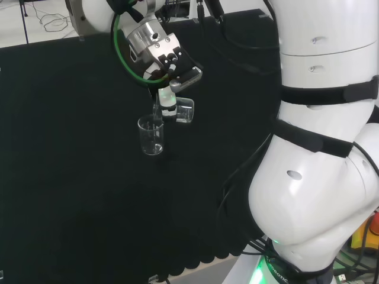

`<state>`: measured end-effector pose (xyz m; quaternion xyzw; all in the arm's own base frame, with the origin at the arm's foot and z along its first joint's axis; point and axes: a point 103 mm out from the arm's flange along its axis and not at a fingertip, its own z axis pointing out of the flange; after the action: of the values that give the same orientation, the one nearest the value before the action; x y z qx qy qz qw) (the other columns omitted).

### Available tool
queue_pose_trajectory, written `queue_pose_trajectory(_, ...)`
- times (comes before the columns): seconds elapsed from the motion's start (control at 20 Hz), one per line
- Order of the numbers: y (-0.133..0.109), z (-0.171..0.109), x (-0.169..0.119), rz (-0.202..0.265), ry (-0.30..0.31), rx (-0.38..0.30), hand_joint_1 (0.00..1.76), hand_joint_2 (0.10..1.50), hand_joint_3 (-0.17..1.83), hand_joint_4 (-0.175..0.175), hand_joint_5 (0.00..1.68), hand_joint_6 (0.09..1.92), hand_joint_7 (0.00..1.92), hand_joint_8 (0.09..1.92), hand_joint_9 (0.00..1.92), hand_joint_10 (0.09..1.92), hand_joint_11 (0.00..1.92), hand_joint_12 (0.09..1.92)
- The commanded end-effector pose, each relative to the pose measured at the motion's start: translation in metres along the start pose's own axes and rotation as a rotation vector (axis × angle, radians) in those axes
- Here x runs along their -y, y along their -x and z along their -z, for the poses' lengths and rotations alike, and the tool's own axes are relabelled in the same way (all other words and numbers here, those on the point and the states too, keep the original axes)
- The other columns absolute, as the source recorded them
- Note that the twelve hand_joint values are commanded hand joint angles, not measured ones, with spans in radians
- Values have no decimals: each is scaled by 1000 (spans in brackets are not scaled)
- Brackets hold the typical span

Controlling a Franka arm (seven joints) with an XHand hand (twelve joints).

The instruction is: Pour the water from the handheld beaker into the one on the table.

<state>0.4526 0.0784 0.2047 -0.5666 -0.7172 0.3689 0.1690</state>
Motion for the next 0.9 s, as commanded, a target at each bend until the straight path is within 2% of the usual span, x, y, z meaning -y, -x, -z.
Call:
queue_pose_trajectory(0.05,-2,2,-1,-23,-24,25,1322,456,1069,-155,1153,979,1352,889,1491,864,1141,835)
queue_pose_trajectory(0.9,-13,11,-3,-43,-53,42,1323,456,1068,-157,1153,977,1353,887,1488,868,1142,838)
